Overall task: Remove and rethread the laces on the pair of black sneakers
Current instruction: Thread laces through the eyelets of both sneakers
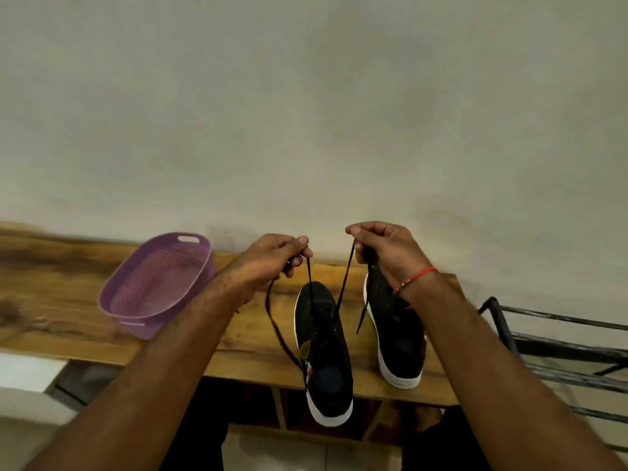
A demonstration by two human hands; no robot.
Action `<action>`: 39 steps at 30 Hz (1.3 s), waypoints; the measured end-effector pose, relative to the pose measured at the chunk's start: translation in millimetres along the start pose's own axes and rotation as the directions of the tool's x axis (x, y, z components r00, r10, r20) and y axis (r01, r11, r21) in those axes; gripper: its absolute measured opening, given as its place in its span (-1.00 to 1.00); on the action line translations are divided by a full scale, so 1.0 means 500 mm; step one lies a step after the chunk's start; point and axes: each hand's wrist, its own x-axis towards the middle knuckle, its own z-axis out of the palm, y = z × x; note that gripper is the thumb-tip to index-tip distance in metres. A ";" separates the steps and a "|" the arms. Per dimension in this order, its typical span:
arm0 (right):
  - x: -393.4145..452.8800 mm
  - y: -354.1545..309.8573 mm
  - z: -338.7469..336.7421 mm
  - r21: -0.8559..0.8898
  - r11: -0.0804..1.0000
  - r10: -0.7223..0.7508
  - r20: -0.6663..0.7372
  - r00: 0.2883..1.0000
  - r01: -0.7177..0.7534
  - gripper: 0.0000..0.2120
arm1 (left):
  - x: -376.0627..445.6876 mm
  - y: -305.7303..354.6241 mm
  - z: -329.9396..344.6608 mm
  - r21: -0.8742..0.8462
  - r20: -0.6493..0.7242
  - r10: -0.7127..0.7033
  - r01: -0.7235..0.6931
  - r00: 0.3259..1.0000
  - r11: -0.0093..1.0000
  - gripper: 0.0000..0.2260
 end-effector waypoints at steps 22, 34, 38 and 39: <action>-0.091 -0.338 0.029 -0.187 0.895 -0.425 -0.089 0.901 0.404 -0.85 | -0.116 0.435 -0.074 0.623 -0.249 0.582 -0.333 0.774 0.708 -0.81; -0.096 -0.349 0.054 -0.047 0.885 -0.466 -0.128 0.876 0.464 -0.85 | -0.107 0.412 -0.045 0.025 -0.375 0.491 -0.521 0.786 0.853 -0.82; -0.086 -0.363 0.060 -0.024 0.896 -0.439 -0.187 0.879 0.443 -0.86 | -0.101 0.418 -0.040 0.059 -0.433 0.507 -0.538 0.745 0.841 -0.81; -0.084 -0.367 0.061 -0.010 0.899 -0.430 -0.204 0.880 0.437 -0.86 | -0.100 0.420 -0.039 0.078 -0.447 0.510 -0.536 0.735 0.841 -0.81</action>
